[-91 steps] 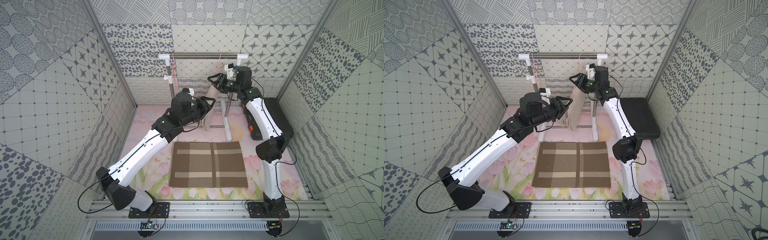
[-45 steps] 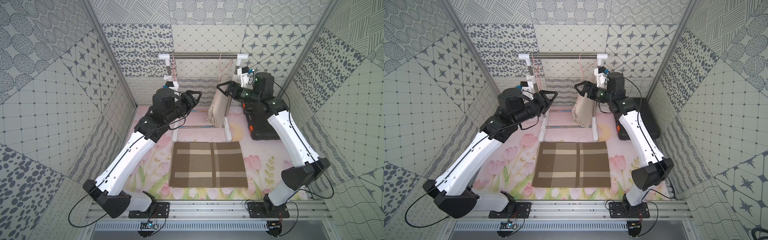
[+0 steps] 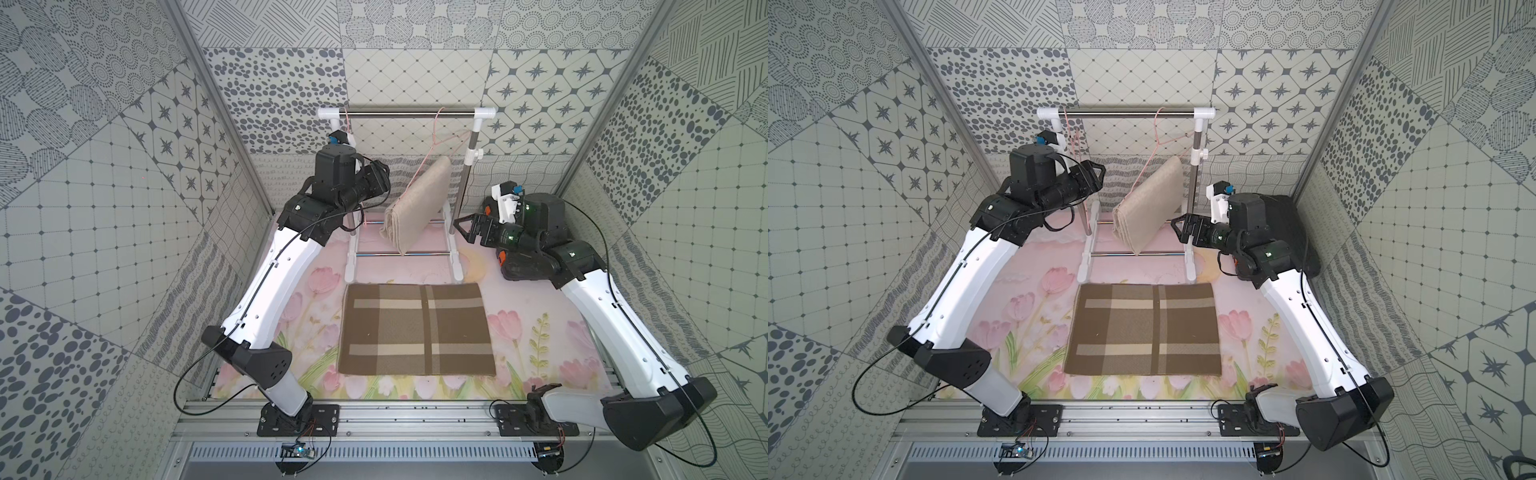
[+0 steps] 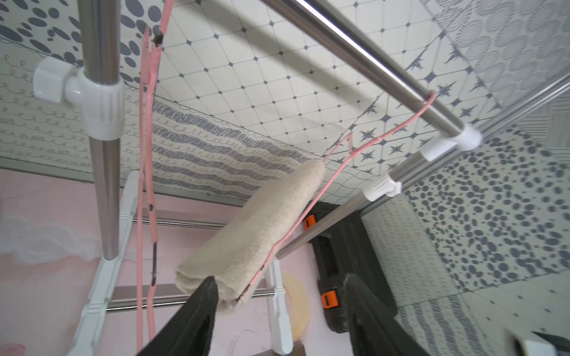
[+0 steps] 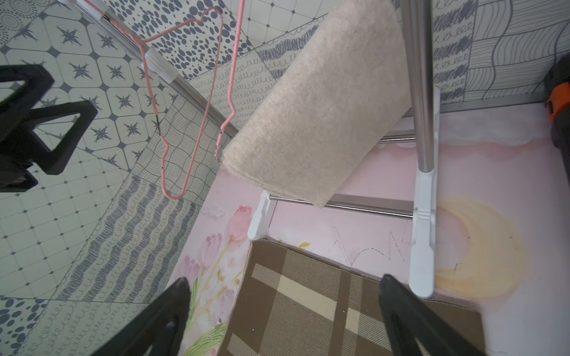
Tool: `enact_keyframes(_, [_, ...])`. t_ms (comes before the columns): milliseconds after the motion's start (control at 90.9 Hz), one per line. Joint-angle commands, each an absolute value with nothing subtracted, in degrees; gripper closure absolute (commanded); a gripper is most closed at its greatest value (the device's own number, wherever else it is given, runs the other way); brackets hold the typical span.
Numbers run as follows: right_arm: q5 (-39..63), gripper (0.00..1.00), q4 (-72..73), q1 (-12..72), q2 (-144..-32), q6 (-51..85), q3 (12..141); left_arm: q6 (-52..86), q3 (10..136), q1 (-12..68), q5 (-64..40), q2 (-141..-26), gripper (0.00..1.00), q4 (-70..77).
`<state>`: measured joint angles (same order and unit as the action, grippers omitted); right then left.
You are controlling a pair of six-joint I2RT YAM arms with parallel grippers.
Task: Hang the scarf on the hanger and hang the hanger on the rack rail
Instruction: Pick up the hanger from the clothesline.
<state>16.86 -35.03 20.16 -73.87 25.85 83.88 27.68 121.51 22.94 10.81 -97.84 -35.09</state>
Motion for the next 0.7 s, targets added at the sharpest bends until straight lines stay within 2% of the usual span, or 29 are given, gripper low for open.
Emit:
enact_keyframes(0, [13.41,0.03,-33.92,19.81,-74.53,23.07,85.35,15.14,123.55,21.56,24.06,-102.18,0.32,-38.62])
enact_keyframes(484, [13.35,0.03,-33.75,18.89,-82.11,22.22,89.27,15.75,126.58,17.15,23.58,-110.32,0.32,-36.46])
enact_keyframes(572, [13.45,0.11,-33.40,18.89,-82.46,22.17,89.46,14.72,126.40,16.76,24.25,-110.88,0.43,-34.05])
enact_keyframes(649, [13.23,0.21,-33.18,18.89,-82.63,22.06,89.40,14.02,126.05,16.83,24.37,-110.80,0.66,-32.12])
enact_keyframes(693, [13.19,0.29,-33.07,18.86,-82.67,22.00,89.34,14.00,125.57,16.71,24.05,-110.49,0.84,-31.08])
